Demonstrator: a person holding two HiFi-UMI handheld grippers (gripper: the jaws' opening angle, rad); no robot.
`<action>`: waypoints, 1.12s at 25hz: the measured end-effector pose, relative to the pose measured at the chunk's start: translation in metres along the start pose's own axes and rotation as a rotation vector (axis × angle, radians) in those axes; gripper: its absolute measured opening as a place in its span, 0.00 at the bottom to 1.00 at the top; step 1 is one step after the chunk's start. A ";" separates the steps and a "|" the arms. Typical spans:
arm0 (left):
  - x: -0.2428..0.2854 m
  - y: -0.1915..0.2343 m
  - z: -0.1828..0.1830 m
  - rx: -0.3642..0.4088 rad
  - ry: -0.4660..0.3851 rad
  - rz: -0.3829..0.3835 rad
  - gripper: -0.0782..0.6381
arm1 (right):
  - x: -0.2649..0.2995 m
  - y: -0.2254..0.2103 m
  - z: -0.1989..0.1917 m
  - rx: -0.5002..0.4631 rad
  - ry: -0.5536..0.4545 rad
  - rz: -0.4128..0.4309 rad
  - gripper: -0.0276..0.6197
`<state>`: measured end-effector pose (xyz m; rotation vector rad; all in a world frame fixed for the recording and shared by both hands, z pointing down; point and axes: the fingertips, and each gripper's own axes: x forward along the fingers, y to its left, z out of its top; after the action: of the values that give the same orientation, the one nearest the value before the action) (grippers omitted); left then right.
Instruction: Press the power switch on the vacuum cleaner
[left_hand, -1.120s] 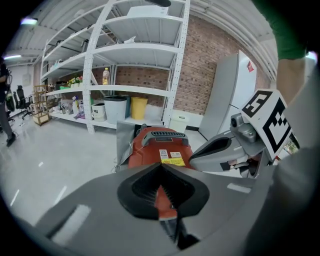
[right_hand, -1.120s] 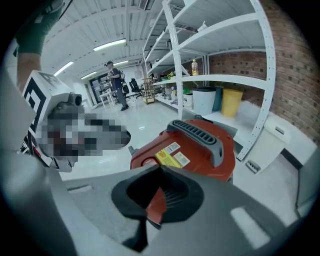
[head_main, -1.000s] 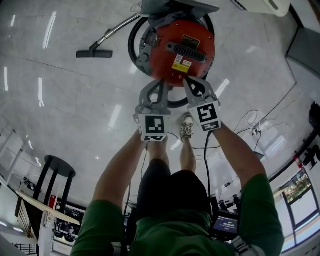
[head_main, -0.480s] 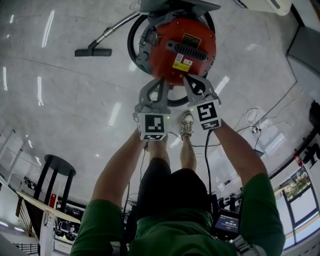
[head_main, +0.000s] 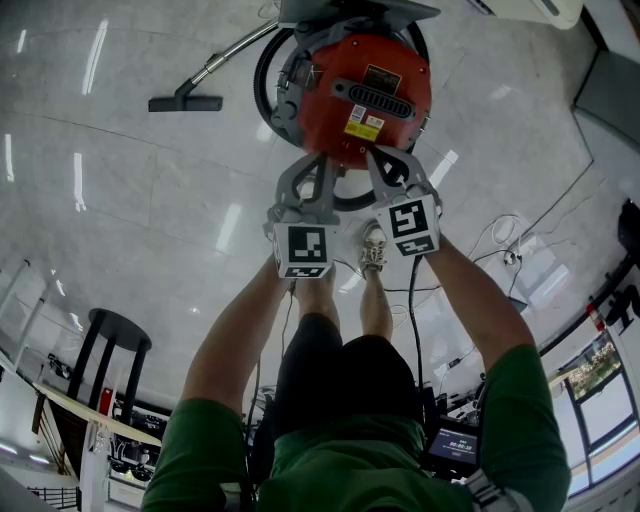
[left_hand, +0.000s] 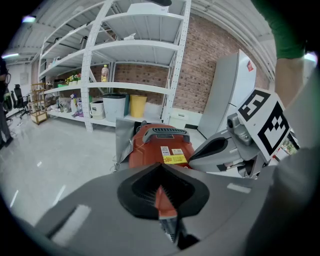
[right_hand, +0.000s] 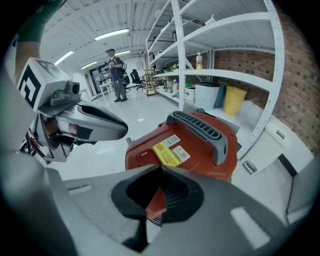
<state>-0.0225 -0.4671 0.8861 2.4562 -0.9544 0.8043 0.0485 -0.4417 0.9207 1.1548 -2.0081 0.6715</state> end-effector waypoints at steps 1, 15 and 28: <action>0.000 -0.001 0.000 0.000 0.000 -0.002 0.12 | 0.001 0.000 -0.001 -0.009 0.007 -0.004 0.05; -0.006 0.003 0.002 -0.002 -0.006 0.015 0.12 | 0.002 0.000 -0.005 -0.106 0.089 -0.051 0.05; -0.054 0.001 0.044 -0.021 -0.059 0.072 0.12 | -0.046 -0.004 0.049 -0.097 -0.005 -0.043 0.05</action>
<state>-0.0396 -0.4653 0.8186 2.4517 -1.0722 0.7451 0.0523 -0.4551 0.8551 1.1397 -1.9917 0.5441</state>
